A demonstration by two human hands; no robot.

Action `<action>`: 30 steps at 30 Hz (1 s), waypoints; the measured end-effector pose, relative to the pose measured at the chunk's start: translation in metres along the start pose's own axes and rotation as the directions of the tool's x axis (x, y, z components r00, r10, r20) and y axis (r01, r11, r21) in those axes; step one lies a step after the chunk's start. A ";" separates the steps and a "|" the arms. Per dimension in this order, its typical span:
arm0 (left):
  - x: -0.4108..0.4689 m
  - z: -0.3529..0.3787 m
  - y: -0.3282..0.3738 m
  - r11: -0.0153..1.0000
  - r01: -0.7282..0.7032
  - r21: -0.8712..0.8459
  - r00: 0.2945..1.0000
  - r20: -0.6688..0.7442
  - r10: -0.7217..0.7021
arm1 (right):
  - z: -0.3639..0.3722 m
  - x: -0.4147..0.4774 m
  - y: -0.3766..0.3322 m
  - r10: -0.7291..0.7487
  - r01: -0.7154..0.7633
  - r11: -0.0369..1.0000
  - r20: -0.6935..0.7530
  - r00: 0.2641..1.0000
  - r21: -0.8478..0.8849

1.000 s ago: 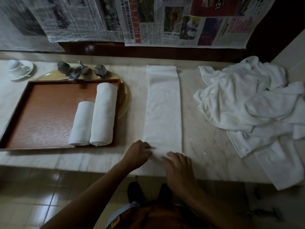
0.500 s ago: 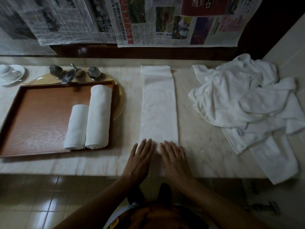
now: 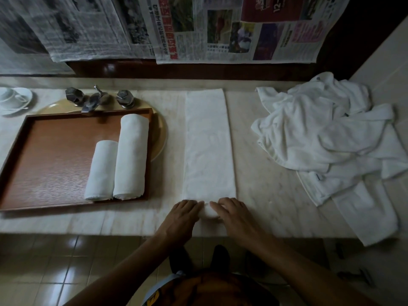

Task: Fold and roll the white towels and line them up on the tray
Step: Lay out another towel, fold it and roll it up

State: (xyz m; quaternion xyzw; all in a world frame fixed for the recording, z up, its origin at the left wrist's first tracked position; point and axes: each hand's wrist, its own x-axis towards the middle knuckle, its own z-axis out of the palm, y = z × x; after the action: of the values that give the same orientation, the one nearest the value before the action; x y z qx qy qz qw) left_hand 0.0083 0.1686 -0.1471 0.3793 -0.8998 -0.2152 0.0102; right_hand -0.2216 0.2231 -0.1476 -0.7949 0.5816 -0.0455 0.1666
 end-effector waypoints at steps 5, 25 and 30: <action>0.001 -0.013 0.003 0.981 0.032 -0.192 0.999 0.002 -0.032 | -0.023 0.000 -0.004 0.157 -0.181 0.963 0.129 0.979 0.201; 0.010 0.011 0.015 0.988 0.137 0.065 0.975 -0.185 -0.123 | 0.029 -0.010 -0.018 0.160 -0.167 0.978 -0.062 0.985 -0.124; 0.014 0.030 0.000 0.983 0.108 0.148 0.989 -0.119 -0.090 | 0.024 0.005 -0.010 0.130 -0.146 0.983 -0.145 0.981 -0.107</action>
State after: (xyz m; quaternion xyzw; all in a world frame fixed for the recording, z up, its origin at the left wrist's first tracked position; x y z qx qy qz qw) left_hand -0.0067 0.1706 -0.1768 0.4347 -0.8918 -0.1238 0.0205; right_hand -0.2049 0.2264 -0.1680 -0.7559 0.6473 -0.0544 0.0817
